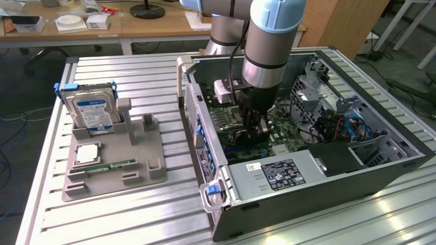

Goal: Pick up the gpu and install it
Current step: 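Insert the gpu into the slot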

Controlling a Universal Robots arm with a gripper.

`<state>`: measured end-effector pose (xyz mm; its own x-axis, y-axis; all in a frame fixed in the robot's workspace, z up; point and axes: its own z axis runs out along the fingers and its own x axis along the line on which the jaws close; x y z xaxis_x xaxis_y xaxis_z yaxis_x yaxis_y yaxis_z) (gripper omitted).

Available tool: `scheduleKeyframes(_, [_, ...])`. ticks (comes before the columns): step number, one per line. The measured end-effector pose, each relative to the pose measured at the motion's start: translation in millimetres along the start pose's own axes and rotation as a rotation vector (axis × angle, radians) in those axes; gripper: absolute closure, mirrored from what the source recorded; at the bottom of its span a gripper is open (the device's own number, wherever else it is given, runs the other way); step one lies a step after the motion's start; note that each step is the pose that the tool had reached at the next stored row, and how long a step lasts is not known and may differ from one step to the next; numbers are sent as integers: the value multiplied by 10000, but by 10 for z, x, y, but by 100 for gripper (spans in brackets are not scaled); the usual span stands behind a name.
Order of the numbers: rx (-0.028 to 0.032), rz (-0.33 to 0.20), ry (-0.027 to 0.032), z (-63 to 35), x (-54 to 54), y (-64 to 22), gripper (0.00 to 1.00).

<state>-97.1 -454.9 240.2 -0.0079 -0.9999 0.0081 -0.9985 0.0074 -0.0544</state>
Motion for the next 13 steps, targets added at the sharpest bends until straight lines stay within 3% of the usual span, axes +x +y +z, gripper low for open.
scheduleKeyframes(13, [-1, -1, 3, 31, 0, 12, 74])
